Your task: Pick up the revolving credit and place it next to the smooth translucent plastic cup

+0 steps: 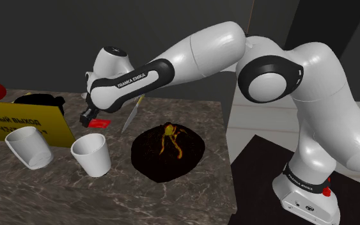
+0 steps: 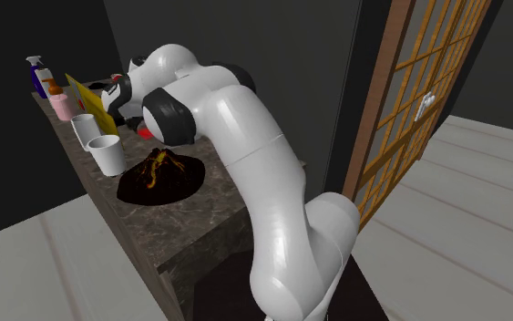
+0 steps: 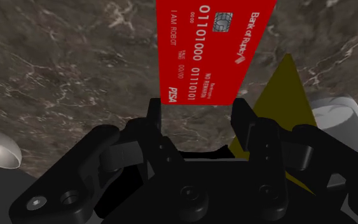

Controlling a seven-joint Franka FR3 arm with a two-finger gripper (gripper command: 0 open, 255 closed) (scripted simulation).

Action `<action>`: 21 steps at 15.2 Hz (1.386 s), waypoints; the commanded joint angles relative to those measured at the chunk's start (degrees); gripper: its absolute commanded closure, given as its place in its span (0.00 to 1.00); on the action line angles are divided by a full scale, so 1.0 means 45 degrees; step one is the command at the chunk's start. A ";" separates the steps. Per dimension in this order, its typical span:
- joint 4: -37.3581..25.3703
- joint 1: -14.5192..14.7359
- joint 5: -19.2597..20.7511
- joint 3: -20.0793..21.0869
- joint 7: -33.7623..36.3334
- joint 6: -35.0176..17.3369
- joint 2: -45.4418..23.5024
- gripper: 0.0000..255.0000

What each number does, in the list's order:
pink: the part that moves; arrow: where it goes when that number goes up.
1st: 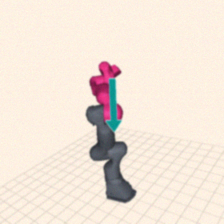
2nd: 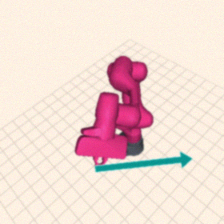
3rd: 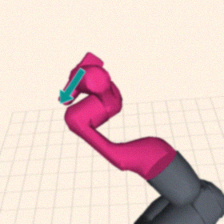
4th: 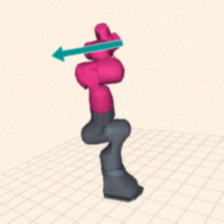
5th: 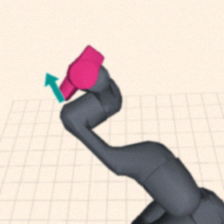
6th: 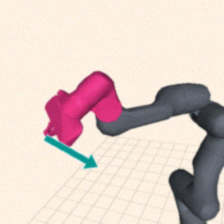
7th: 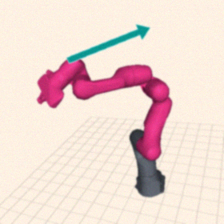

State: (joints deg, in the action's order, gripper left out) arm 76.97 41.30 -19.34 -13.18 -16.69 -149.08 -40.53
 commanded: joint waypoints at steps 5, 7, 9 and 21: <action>0.0323 -0.0088 -0.0202 0.0204 -0.0231 -0.0736 -0.0399 1.00; 0.0386 -0.0126 -0.0270 0.0279 -0.0307 -0.0968 -0.0564 1.00; 0.0436 -0.0167 -0.0336 0.0357 -0.0383 -0.1195 -0.0736 1.00; 0.0455 -0.0188 -0.0369 0.0397 -0.0421 -0.1307 -0.0826 0.00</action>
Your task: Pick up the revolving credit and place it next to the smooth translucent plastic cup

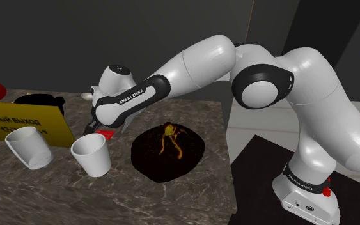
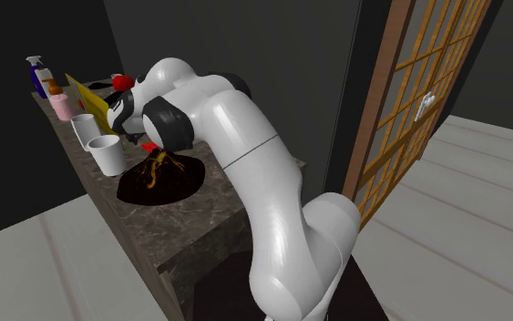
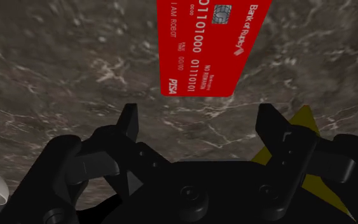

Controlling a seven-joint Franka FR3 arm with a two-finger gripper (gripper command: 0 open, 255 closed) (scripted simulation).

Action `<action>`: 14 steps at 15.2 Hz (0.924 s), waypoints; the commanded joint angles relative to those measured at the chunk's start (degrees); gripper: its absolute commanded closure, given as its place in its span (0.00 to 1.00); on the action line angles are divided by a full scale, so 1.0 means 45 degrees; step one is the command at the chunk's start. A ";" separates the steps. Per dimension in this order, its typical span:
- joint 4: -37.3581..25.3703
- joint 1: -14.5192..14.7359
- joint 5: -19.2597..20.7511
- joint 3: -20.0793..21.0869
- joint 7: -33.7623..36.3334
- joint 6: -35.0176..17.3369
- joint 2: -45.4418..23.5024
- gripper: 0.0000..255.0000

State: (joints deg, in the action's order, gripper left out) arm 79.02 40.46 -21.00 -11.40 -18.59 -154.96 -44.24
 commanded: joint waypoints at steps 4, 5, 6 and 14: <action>0.1005 0.0163 0.0061 -0.0127 -0.0039 0.0015 0.1012 0.00; 0.1460 0.0250 0.0108 -0.0203 -0.0040 0.0050 0.1499 0.00; 0.1799 0.0321 0.0154 -0.0268 -0.0033 0.0088 0.1875 0.00; 0.1799 0.0320 0.0154 -0.0268 -0.0033 0.0088 0.1875 0.00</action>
